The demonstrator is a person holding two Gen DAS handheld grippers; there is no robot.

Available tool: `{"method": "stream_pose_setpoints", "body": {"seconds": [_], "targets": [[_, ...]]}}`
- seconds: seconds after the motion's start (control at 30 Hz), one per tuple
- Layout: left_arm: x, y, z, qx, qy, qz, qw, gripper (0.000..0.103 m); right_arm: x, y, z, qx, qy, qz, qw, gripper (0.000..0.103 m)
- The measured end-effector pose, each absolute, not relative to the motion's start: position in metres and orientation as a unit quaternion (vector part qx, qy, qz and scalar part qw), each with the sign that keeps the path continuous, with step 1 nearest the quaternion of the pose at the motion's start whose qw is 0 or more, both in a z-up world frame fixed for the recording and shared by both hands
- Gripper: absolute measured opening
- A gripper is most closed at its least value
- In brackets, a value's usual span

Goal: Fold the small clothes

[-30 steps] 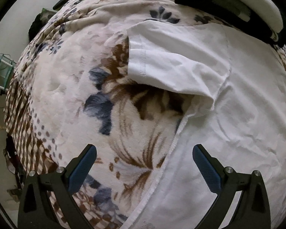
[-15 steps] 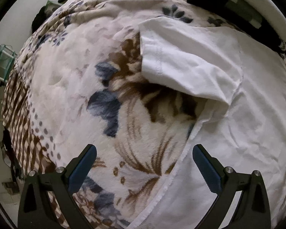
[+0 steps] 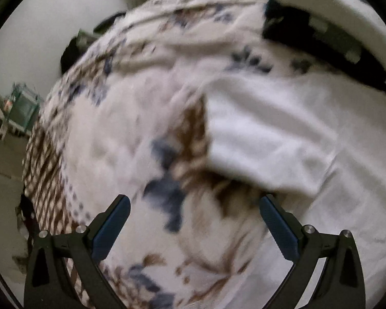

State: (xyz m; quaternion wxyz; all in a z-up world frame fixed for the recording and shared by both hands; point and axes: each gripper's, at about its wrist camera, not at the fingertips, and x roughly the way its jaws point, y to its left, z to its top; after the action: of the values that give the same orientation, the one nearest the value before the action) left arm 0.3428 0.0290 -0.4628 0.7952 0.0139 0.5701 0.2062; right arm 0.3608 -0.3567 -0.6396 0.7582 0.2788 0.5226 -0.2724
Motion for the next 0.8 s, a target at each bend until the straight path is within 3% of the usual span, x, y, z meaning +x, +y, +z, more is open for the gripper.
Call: {"method": "stream_pose_setpoints", "body": {"seconds": [0.03,0.1,0.37,0.57,0.73,0.77,0.8], "targets": [[0.349,0.023,-0.459,0.009,0.565,0.196,0.802,0.103,0.360,-0.358,-0.640,0.277,0.517,-0.279,0.760,0.011],[0.363,0.007,-0.452,-0.001,0.560,0.163,0.812,0.103,0.354,-0.356,-0.637,0.268,0.509,-0.281,0.768,0.004],[0.417,-0.096,-0.454,-0.042,0.590,-0.030,0.806,0.103,0.308,-0.327,-0.633,0.246,0.519,-0.256,0.778,0.004],[0.463,-0.201,-0.496,-0.041,0.643,-0.192,0.740,0.103,0.318,-0.341,-0.641,0.281,0.513,-0.242,0.775,0.004],[0.484,-0.246,-0.530,-0.004,0.657,-0.216,0.722,0.101,0.316,-0.349,-0.644,0.302,0.508,-0.229,0.774,0.004],[0.485,-0.249,-0.532,0.002,0.653,-0.221,0.725,0.096,0.315,-0.349,-0.644,0.305,0.506,-0.228,0.774,0.004],[0.485,-0.252,-0.532,0.013,0.639,-0.224,0.735,0.078,0.315,-0.350,-0.644,0.309,0.506,-0.227,0.773,0.004]]}}
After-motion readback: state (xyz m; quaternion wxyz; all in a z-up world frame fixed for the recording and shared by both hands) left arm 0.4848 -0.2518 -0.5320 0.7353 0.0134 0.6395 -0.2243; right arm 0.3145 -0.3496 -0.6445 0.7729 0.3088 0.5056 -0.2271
